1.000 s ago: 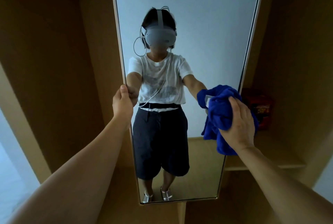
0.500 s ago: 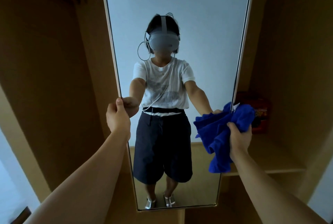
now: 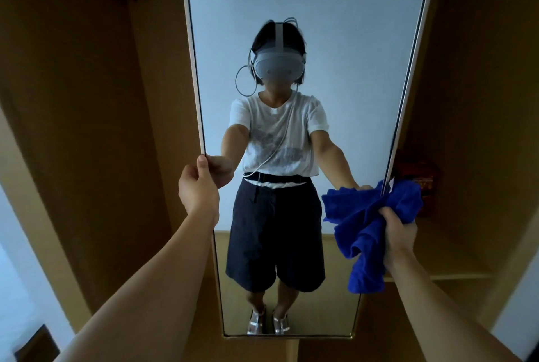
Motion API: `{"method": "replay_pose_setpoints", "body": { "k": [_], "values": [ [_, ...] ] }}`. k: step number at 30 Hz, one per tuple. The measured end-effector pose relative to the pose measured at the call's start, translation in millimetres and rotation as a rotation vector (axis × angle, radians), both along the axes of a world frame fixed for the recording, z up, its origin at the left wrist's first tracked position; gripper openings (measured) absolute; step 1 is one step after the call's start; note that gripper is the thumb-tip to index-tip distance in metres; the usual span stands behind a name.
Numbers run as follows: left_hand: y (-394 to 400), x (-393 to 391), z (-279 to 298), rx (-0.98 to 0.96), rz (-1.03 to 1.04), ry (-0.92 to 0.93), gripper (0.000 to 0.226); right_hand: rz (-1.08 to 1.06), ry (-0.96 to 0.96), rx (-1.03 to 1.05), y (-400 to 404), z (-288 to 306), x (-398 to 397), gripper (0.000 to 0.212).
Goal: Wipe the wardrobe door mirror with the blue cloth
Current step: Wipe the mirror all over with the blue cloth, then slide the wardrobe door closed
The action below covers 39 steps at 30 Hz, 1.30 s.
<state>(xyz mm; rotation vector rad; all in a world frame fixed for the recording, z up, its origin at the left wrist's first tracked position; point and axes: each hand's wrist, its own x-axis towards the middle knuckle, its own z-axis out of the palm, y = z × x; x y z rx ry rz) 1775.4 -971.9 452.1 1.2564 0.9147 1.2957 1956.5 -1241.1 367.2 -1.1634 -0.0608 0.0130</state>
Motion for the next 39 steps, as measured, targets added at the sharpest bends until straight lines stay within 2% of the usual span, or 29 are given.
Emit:
{"method": "replay_pose_setpoints", "body": {
  "k": [8,16,23,27,29,31,35,39],
  "values": [
    [-0.4,-1.4,1.6,-0.018,-0.048,0.017,0.03,-0.089,0.028,-0.007,-7.0,2.3,-28.0,0.037],
    [-6.1,-6.1,2.1,-0.009,-0.113,0.004,0.029,-0.128,0.045,-0.03,-19.0,-0.8,-51.1,0.042],
    [-15.9,-14.9,5.7,-0.034,-0.279,-0.009,0.032,-0.112,0.059,-0.053,-26.5,-17.5,-65.6,0.035],
    [-30.3,-24.4,-0.3,0.044,-0.232,0.077,0.032,-0.055,0.046,-0.054,-33.7,-21.1,-75.1,0.029],
    [-45.6,-27.3,-7.5,0.099,-0.139,0.201,0.035,-0.018,0.03,-0.07,-37.0,-22.9,-79.7,0.034],
    [-70.2,-27.6,-12.0,0.145,-0.095,0.213,0.03,-0.018,0.017,-0.111,-39.9,-25.2,-85.7,0.037],
    [-127.1,-26.0,-15.9,0.309,-0.216,0.182,0.008,-0.065,-0.024,-0.224,-43.3,-32.1,-105.1,0.032],
    [-179.1,-26.5,-18.6,0.4,-0.315,0.193,0.007,-0.063,-0.016,-0.303,-45.5,-44.4,-122.6,0.044]
  ]
}}
